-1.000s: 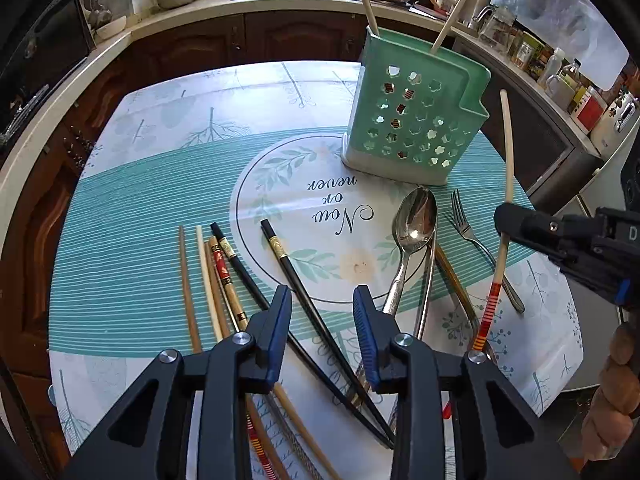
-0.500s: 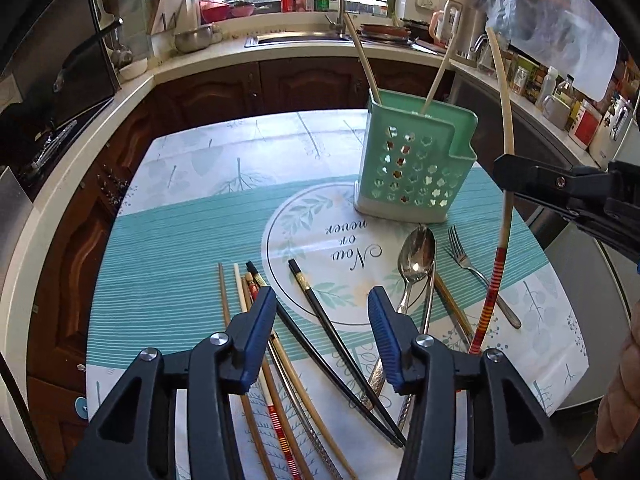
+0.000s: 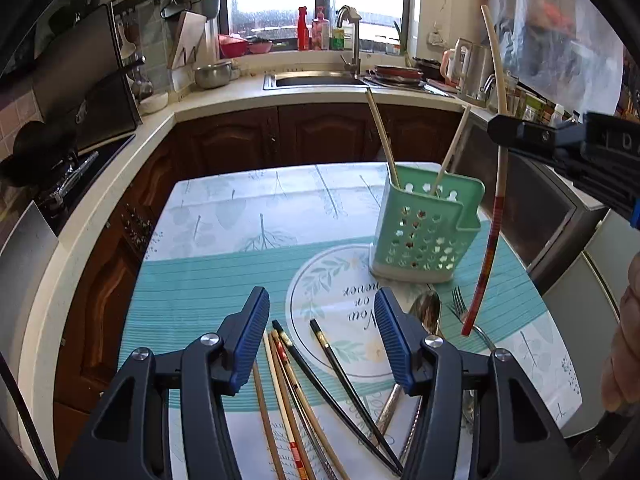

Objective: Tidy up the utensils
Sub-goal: 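Lift the red-striped chopstick and drop it into the green holder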

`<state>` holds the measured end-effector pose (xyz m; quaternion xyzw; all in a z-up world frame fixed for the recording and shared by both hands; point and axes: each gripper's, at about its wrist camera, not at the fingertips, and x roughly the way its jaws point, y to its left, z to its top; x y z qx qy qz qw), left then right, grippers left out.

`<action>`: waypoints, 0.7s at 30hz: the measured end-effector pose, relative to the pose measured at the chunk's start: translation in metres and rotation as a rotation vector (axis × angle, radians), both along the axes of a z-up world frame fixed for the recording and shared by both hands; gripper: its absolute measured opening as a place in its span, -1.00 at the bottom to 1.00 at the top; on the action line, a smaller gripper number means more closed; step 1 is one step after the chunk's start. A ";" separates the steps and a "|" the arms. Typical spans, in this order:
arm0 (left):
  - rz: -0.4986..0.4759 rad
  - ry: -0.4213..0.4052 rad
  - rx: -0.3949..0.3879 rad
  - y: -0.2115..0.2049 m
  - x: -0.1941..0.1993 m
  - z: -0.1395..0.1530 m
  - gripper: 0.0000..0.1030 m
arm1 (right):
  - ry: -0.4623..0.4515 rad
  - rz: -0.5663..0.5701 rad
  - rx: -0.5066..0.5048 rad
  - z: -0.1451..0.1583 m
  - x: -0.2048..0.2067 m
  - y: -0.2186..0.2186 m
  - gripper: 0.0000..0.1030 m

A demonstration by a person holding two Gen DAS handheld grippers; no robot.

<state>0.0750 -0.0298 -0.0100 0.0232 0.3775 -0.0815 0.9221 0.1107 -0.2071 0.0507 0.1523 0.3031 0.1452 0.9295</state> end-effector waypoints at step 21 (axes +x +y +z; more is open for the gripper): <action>0.152 -0.101 0.007 0.047 0.021 0.012 0.46 | -0.155 -0.244 -0.160 0.062 0.127 -0.031 -0.89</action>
